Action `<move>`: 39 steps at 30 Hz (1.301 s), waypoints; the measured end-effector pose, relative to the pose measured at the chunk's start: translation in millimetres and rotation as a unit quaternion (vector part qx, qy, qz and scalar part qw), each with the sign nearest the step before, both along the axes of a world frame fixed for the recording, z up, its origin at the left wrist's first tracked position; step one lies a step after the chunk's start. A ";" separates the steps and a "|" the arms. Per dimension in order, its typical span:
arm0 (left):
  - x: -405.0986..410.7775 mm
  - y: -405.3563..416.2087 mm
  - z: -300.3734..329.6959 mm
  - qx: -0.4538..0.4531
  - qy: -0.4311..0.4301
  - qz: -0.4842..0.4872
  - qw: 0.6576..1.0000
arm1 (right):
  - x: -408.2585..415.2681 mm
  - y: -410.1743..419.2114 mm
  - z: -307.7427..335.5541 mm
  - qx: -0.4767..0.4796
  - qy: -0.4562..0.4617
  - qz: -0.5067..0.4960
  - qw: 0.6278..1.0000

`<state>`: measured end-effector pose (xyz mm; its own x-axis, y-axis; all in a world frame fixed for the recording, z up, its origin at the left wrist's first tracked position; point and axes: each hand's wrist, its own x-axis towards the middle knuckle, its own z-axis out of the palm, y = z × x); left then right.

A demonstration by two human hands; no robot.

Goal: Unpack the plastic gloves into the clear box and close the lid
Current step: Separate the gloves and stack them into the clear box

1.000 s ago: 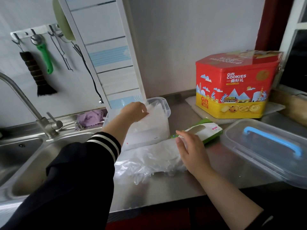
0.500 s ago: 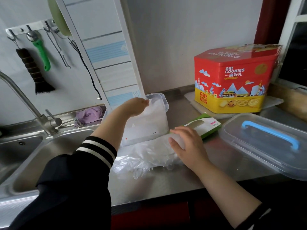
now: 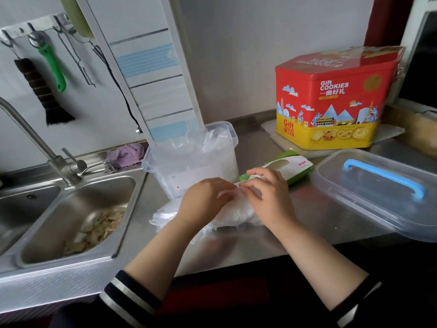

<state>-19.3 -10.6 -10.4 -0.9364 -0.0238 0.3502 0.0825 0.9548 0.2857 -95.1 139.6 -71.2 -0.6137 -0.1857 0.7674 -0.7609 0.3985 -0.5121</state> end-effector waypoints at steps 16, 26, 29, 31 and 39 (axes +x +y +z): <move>-3.3 -51.3 89.6 0.442 0.206 0.099 0.868 | 8.8 6.6 10.2 -0.051 -0.095 0.049 0.993; -29.6 -71.2 164.4 0.154 0.344 0.109 0.920 | 7.2 6.8 9.9 -0.061 -0.111 0.039 0.991; -52.7 -74.4 131.3 0.028 0.285 0.062 0.956 | 6.2 6.7 9.2 -0.063 -0.104 0.036 0.992; -67.8 -79.6 107.1 -0.068 0.258 0.038 0.963 | 5.6 6.7 9.0 -0.064 -0.099 0.035 0.992; -105.2 -83.8 77.6 -0.107 -0.053 0.063 0.991 | 4.9 6.3 9.2 -0.044 -0.105 0.033 0.993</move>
<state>-124.5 -94.4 67.2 -0.9622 -0.0791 0.2606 -0.0612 0.9952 0.0763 -90.2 145.8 -61.9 -0.7502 -0.1692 0.6392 -0.6572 0.2973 -0.6926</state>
